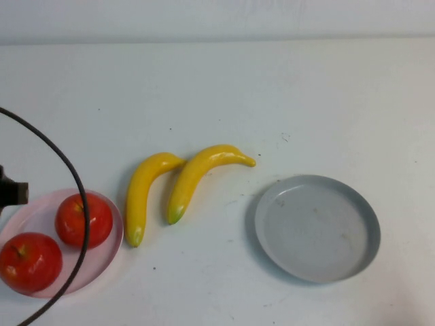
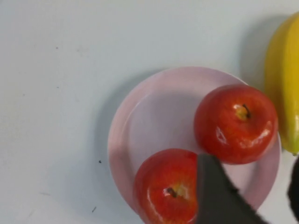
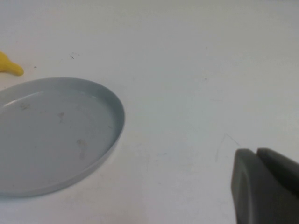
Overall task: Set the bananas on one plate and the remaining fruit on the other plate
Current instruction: Put one type of fruit in the left plate, then put another type of fruit in the right plate
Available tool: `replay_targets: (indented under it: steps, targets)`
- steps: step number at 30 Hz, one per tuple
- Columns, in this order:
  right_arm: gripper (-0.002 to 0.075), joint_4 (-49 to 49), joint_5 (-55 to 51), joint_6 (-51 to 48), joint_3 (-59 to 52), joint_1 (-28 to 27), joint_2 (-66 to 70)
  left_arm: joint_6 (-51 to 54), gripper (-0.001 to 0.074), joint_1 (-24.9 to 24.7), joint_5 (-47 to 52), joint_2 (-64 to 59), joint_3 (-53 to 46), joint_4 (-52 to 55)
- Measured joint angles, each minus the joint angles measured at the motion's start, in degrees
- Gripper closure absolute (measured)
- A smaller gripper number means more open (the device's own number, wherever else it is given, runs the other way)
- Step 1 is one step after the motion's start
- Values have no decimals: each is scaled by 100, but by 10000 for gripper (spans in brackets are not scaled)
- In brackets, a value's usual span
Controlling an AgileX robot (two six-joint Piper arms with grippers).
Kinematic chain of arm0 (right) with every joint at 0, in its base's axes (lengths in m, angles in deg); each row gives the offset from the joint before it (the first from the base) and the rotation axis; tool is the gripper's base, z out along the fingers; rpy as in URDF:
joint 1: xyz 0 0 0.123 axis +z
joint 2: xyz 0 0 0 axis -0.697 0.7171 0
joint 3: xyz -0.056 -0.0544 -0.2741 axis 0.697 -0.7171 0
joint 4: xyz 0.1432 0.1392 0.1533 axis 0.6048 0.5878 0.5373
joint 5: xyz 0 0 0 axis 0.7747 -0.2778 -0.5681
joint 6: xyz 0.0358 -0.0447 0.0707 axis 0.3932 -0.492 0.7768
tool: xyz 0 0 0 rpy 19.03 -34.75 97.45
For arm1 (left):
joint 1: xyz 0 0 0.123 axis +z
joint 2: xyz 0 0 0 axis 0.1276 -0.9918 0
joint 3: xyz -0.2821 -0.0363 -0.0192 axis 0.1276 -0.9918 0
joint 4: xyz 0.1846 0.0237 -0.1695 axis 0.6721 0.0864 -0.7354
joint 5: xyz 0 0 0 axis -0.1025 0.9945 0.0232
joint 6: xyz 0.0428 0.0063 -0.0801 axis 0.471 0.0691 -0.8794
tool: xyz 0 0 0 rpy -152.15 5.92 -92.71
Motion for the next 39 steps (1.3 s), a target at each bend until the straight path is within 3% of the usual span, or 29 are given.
replay_targets:
  steps: [3,5,7,15,23,39]
  targets:
    - [743,0,0,0,0,0,0,218,598,0,40,215,-27,-262]
    - [743,0,0,0,0,0,0,271,678,0,-48,409,-121,-324]
    - [743,0,0,0,0,0,0,332,709,0,-170,653,-254,-347]
    - [743,0,0,0,0,0,0,506,734,0,-1056,2511,-1379,-421]
    - [743,0,0,0,0,0,0,506,737,0,-1468,4088,-2612,-1186]
    - [743,0,0,0,0,0,0,798,738,0,-1590,4372,-3011,-962]
